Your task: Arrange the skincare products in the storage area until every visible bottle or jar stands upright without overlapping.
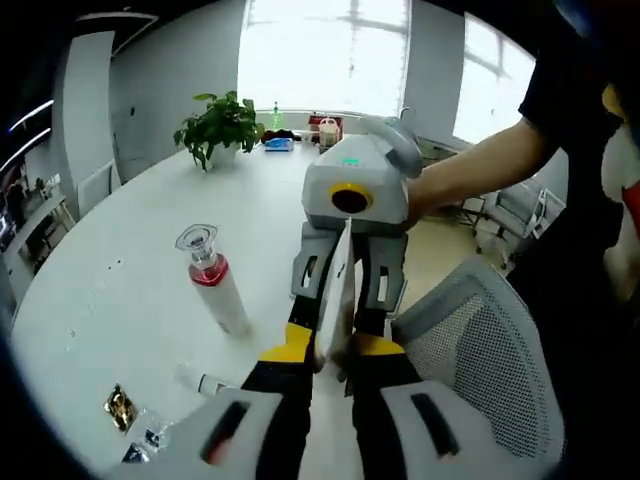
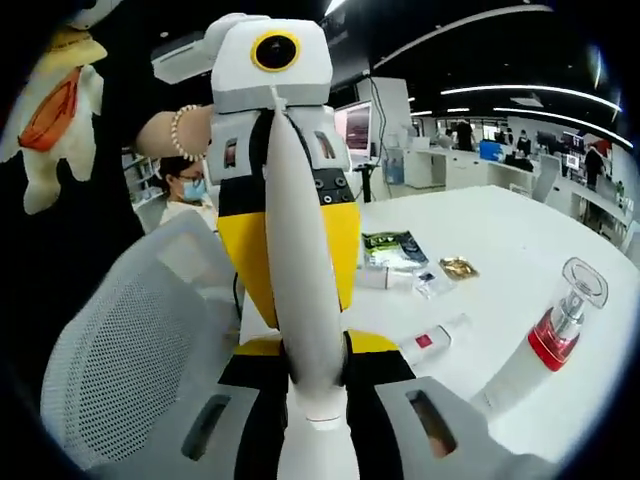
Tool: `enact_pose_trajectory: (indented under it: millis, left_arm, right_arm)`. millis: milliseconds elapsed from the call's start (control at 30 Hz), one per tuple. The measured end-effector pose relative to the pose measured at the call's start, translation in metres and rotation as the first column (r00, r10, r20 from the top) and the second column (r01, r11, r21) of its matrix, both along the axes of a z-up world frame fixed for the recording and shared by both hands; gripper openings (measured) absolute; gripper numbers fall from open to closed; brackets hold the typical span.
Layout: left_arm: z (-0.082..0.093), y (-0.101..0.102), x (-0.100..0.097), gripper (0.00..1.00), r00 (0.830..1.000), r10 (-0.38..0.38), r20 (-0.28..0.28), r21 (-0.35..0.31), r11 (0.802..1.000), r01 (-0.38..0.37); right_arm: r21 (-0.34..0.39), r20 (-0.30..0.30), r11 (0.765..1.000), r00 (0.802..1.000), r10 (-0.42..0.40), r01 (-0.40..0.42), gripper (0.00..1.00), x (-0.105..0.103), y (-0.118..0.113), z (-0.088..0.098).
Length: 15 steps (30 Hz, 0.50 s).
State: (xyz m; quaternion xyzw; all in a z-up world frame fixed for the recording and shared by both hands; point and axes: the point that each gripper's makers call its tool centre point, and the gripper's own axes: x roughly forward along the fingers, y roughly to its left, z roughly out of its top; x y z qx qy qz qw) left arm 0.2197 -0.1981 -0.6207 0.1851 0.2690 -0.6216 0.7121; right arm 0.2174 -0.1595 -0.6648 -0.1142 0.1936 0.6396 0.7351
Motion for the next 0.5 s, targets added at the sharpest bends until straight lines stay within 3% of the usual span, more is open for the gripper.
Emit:
enact_pose_trajectory:
  millis: [500]
  left_arm:
    - [-0.026,0.001,0.01,0.14,1.0,0.004,0.025,0.039,0.999,-0.005]
  right_arm:
    - [-0.067,0.029,0.998,1.0,-0.007,0.009,0.21,0.01,-0.003,-0.027]
